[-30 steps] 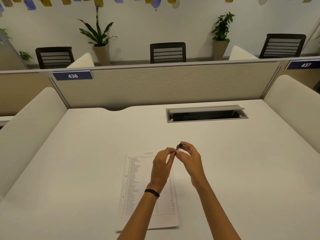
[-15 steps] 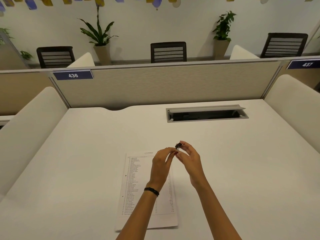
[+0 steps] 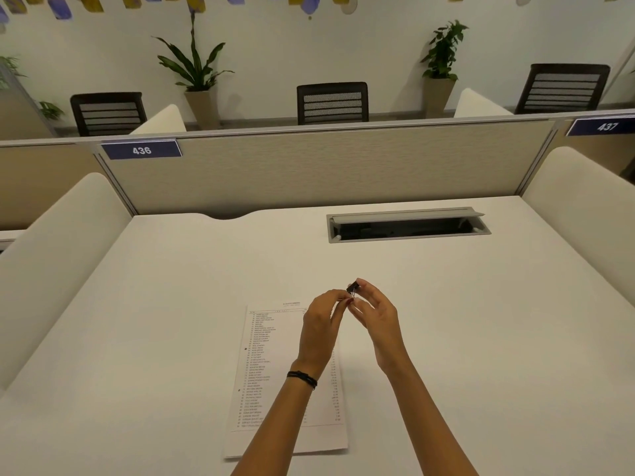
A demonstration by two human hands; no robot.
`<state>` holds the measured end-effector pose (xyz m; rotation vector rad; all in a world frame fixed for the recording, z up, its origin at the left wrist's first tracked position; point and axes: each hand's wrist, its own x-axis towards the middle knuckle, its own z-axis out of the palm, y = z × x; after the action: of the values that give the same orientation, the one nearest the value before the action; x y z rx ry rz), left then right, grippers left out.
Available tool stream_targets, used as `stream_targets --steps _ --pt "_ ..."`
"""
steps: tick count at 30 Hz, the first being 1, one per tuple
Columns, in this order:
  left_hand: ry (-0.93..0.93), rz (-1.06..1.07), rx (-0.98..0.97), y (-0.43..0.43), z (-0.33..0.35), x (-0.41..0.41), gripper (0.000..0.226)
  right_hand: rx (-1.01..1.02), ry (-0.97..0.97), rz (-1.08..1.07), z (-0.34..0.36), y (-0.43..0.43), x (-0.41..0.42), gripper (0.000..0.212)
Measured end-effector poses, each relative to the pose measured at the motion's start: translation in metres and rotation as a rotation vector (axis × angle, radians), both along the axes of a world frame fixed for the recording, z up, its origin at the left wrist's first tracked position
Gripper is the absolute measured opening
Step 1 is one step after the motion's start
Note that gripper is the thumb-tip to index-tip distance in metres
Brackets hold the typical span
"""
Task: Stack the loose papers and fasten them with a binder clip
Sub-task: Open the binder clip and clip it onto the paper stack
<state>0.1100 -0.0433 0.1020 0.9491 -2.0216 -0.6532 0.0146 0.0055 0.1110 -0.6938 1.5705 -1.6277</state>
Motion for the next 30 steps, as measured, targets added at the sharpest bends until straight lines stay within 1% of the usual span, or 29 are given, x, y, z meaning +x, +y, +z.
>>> stream_targets --steps 3,7,14,17,21,23,25,26,28,30 --pt "0.002 0.005 0.0 0.0 -0.001 -0.001 0.02 0.0 -0.008 0.002 0.0 0.0 -0.001 0.036" --pt "-0.018 -0.015 -0.031 -0.001 -0.002 -0.002 0.02 0.011 0.029 -0.002 0.002 0.0 -0.005 0.037" --pt "-0.022 -0.025 -0.094 0.0 -0.006 -0.003 0.018 0.06 0.227 -0.014 0.003 -0.002 -0.004 0.039" --pt "-0.003 -0.022 -0.125 0.0 -0.008 -0.005 0.017 0.072 0.278 0.0 0.001 -0.002 -0.002 0.037" --pt "0.018 0.039 -0.126 -0.003 -0.009 -0.006 0.016 0.045 0.247 0.002 0.002 0.0 0.003 0.033" --pt "0.034 0.046 -0.105 -0.003 -0.008 -0.006 0.019 0.037 0.235 0.001 0.001 0.0 0.003 0.032" --pt "0.078 0.045 -0.039 -0.002 -0.005 -0.006 0.027 0.033 0.211 0.0 -0.001 0.0 0.001 0.031" --pt "0.106 0.049 0.007 -0.002 -0.002 -0.006 0.027 0.032 0.199 0.001 -0.002 0.001 0.001 0.031" --pt "0.163 0.067 0.097 -0.002 0.001 -0.006 0.015 0.027 0.184 0.01 -0.003 0.002 0.001 0.031" --pt "0.208 0.08 0.162 -0.003 0.004 -0.007 0.01 0.02 0.174 0.017 -0.002 0.003 0.002 0.031"
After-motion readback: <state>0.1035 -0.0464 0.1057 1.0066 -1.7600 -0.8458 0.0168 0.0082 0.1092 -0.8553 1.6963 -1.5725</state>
